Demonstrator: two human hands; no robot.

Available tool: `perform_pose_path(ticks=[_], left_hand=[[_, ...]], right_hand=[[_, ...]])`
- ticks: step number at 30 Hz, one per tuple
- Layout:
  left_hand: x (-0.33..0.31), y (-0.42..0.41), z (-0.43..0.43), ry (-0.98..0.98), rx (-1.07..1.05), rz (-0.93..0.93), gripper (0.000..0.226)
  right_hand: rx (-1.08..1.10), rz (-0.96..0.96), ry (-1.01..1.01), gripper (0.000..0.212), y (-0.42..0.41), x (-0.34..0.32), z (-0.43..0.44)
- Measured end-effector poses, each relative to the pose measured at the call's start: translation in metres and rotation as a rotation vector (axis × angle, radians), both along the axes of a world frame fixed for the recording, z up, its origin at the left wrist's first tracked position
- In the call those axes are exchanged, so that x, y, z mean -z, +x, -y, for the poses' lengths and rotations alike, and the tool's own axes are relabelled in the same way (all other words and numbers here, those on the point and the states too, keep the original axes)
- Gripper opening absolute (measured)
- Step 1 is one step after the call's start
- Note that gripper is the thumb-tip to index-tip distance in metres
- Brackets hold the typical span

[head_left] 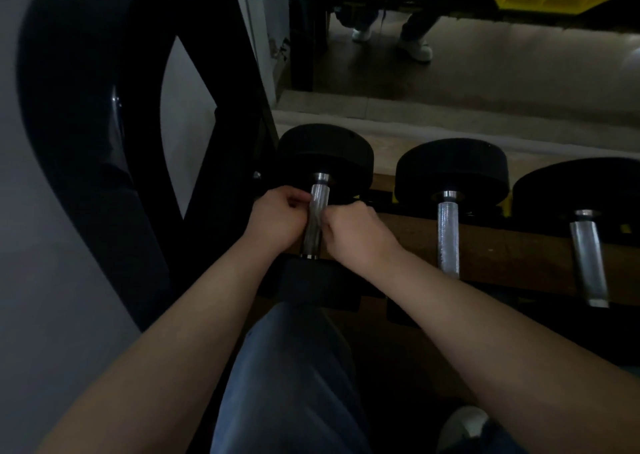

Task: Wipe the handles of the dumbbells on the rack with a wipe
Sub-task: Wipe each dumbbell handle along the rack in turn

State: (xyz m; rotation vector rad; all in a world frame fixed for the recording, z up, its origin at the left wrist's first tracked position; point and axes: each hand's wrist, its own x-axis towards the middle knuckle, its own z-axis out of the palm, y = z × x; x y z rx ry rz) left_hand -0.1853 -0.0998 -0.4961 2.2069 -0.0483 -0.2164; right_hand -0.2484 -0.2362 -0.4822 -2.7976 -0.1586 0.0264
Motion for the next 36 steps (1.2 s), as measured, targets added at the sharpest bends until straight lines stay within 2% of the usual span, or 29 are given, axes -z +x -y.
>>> perform_pose_path(ticks=[3, 8, 10, 12, 14, 16, 18, 20, 24, 27, 30, 33, 34, 36], left_hand=[[0.001, 0.000, -0.001, -0.008, 0.015, -0.014, 0.017], [0.002, 0.003, -0.003, -0.032, 0.022, -0.066, 0.017], [0.003, 0.003, -0.003, -0.051, 0.020, -0.078, 0.014], [0.004, 0.004, -0.002, -0.063, 0.024, -0.082, 0.017], [0.005, 0.005, -0.001, -0.067, 0.012, -0.086, 0.019], [0.005, 0.005, -0.001, -0.077, -0.008, -0.098, 0.017], [0.006, 0.005, 0.000, -0.088, -0.012, -0.105, 0.015], [0.005, 0.004, 0.000, -0.114, -0.019, -0.126, 0.014], [0.001, 0.003, 0.000, -0.149, 0.006, -0.177, 0.011], [-0.001, 0.002, 0.000, -0.143, 0.017, -0.196, 0.014], [-0.001, 0.002, -0.001, -0.116, 0.029, -0.184, 0.020], [0.002, 0.005, -0.001, -0.116, 0.015, -0.184, 0.018], [0.002, 0.005, 0.000, -0.111, 0.016, -0.183, 0.018], [0.003, 0.005, 0.000, -0.087, 0.023, -0.174, 0.017]], right_hand=[[-0.019, 0.026, 0.082, 0.009, 0.002, -0.003, 0.002], [0.139, 0.121, 0.221, 0.011, 0.024, 0.000, 0.003], [0.034, 0.130, 0.178, 0.003, 0.027, 0.002, 0.006], [-0.157, 0.078, 0.130, 0.005, 0.021, 0.003, 0.011], [-0.322, -0.059, 0.148, 0.010, 0.014, 0.004, 0.016], [-0.372, -0.216, 0.252, 0.016, 0.012, 0.007, 0.022], [-0.311, -0.320, 0.378, 0.010, 0.012, 0.013, 0.027], [-0.185, -0.333, 0.455, 0.006, 0.012, 0.017, 0.026], [0.179, -0.078, 0.561, 0.005, 0.027, 0.021, 0.023], [0.288, -0.047, 0.561, 0.009, 0.037, 0.017, 0.023], [0.282, -0.191, 0.515, 0.011, 0.025, 0.011, 0.020], [0.184, -0.571, 0.393, 0.006, 0.009, 0.003, 0.017], [0.181, -0.636, 0.386, 0.004, 0.007, 0.002, 0.015], [0.316, -0.612, 0.480, 0.005, 0.008, 0.003, 0.009]])
